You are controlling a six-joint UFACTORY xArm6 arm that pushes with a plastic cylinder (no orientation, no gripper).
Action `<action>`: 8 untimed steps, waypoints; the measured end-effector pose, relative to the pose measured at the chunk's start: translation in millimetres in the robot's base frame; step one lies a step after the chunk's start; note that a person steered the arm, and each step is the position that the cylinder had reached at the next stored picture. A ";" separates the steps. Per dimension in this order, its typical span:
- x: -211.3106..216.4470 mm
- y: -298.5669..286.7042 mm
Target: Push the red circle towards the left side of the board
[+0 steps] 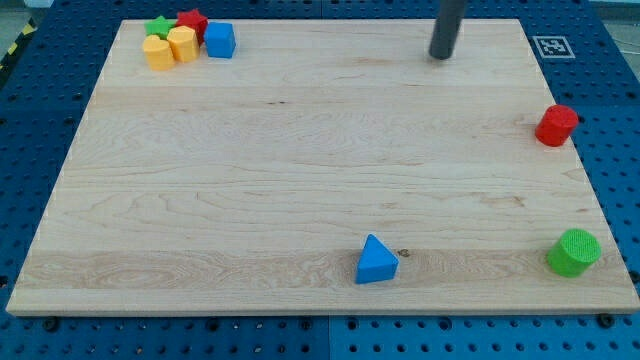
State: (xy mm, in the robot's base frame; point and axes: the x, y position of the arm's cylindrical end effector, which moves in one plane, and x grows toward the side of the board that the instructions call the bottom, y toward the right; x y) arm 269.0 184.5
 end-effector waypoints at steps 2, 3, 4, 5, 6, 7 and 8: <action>2.2 33.2; 31.7 83.9; 58.7 116.5; 60.1 135.7; 68.2 159.1; 79.0 161.1; 125.5 158.1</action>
State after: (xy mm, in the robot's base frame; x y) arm 394.5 342.5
